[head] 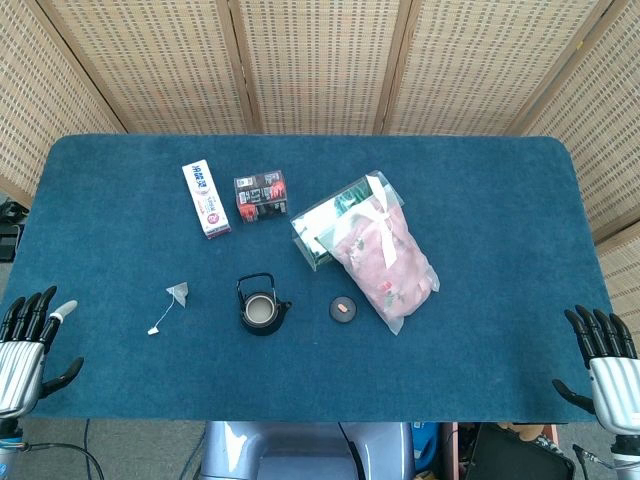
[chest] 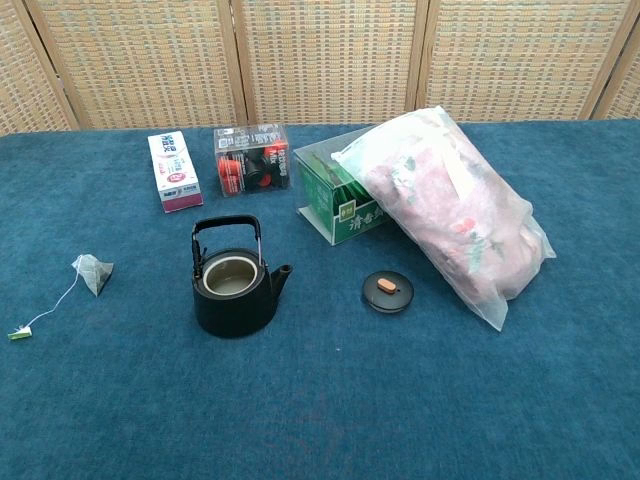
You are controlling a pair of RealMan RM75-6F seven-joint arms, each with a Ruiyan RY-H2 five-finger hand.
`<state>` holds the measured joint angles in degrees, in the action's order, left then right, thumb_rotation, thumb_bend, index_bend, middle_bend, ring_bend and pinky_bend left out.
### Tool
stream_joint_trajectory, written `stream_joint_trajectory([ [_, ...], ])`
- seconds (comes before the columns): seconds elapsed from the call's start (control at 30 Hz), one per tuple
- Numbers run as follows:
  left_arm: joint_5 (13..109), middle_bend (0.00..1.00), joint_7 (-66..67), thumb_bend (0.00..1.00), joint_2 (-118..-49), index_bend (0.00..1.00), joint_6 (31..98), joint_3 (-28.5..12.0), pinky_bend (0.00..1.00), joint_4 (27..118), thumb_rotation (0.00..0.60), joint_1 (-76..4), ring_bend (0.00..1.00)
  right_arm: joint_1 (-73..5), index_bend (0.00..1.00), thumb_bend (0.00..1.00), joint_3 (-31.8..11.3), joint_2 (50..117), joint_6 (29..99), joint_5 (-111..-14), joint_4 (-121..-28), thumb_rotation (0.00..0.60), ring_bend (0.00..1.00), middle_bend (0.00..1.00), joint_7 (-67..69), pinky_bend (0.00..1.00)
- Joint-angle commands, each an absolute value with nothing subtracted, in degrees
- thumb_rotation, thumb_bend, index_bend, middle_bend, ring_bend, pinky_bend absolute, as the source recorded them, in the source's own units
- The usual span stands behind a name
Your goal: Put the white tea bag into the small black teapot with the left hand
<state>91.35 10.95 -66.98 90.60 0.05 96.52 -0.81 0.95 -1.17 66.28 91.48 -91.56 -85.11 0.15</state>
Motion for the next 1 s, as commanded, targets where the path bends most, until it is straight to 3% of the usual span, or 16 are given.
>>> stream_joint_trajectory([
  [0.03, 91.3, 0.0, 11.0, 0.27, -67.0, 0.17, 90.5, 0.0, 0.0, 96.4, 0.6, -0.8, 0.0, 0.9, 0.09, 0.07, -1.2, 66.3, 91.4, -91.6, -85.1, 0.6, 0.01, 0.15, 0.1, 0.09],
  [0.53, 90.2, 0.0, 10.5, 0.27, -66.8, 0.21, 89.5, -0.5, 0.0, 96.0, 0.6, -1.3, 0.0, 1.1, 0.09, 0.07, -1.1, 66.2, 91.8, -91.6, -85.3, 0.6, 0.01, 0.15, -0.1, 0.09],
  [1.0, 86.4, 0.0, 11.8, 0.27, -68.8, 0.27, 82.2, -1.3, 0.0, 93.3, 0.6, -4.9, 0.0, 1.4, 0.09, 0.07, -1.1, 66.3, 91.6, -90.9, -85.4, 0.6, 0.01, 0.15, -0.4, 0.09],
])
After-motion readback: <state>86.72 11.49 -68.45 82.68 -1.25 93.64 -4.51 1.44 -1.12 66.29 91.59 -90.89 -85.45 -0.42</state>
